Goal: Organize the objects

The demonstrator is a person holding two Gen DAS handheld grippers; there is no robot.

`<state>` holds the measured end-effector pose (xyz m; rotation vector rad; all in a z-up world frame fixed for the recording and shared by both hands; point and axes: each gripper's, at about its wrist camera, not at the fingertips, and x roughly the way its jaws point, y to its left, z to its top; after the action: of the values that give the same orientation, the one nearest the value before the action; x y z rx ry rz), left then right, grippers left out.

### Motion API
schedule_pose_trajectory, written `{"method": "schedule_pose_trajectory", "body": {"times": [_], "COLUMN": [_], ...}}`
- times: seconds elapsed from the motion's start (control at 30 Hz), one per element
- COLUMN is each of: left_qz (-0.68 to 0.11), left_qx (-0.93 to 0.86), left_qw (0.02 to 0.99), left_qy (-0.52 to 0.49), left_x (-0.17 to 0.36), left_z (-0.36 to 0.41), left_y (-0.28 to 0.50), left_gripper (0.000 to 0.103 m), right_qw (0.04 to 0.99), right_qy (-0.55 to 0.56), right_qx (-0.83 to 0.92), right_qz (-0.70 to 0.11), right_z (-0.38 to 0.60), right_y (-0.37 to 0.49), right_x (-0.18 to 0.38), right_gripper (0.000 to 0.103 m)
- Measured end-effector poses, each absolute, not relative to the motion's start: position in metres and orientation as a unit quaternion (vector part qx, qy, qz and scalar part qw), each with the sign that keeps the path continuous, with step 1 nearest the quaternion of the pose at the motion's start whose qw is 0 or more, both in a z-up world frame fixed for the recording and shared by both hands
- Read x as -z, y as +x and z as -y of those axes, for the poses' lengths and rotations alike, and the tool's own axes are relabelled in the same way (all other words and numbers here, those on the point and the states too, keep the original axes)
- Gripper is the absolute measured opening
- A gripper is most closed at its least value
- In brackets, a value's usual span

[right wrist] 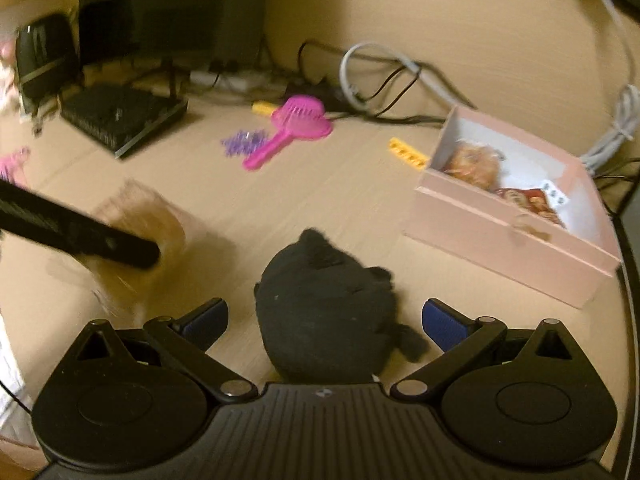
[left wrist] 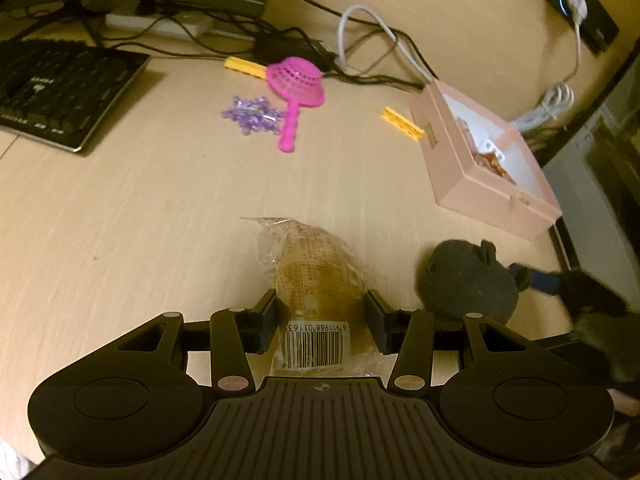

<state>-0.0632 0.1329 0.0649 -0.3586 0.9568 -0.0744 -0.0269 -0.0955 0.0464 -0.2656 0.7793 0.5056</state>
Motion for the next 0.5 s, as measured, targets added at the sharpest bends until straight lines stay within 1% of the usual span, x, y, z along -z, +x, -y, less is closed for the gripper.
{"method": "schedule_pose_trajectory", "body": {"times": [0.07, 0.1, 0.13, 0.17, 0.2, 0.23, 0.33, 0.5], "left_qz": [-0.452, -0.449, -0.447, -0.445, -0.443, -0.443, -0.444, -0.451], "left_qx": [0.037, 0.039, 0.043, 0.047, 0.053, 0.059, 0.077, 0.138], "left_qw": [0.874, 0.875, 0.876, 0.877, 0.877, 0.877, 0.878, 0.873], "left_qy": [-0.176, -0.175, -0.174, -0.175, -0.176, -0.175, -0.164, -0.123], "left_x": [-0.066, -0.067, -0.067, -0.067, -0.067, -0.066, -0.065, -0.062], "left_z": [-0.136, -0.137, -0.137, -0.136, -0.135, -0.134, -0.126, -0.111], "left_y": [-0.067, -0.069, -0.070, -0.072, -0.072, -0.073, -0.073, -0.068], "left_gripper": [0.051, 0.051, 0.051, 0.051, 0.051, 0.051, 0.051, 0.051], "right_qw": [0.883, 0.883, 0.884, 0.885, 0.885, 0.886, 0.886, 0.898], "right_qy": [-0.135, -0.132, -0.126, -0.123, -0.122, -0.122, -0.094, -0.043], "right_qx": [-0.242, -0.243, -0.248, -0.249, -0.250, -0.249, -0.242, -0.212], "right_qz": [-0.379, -0.379, -0.376, -0.374, -0.372, -0.373, -0.384, -0.382], "right_z": [0.088, 0.086, 0.086, 0.085, 0.085, 0.084, 0.091, 0.119], "right_y": [-0.024, -0.024, -0.025, -0.026, -0.026, -0.026, -0.026, -0.032], "right_x": [-0.041, -0.042, -0.044, -0.046, -0.049, -0.050, -0.059, -0.086], "right_gripper": [0.102, 0.099, 0.091, 0.087, 0.077, 0.072, 0.069, 0.068]}}
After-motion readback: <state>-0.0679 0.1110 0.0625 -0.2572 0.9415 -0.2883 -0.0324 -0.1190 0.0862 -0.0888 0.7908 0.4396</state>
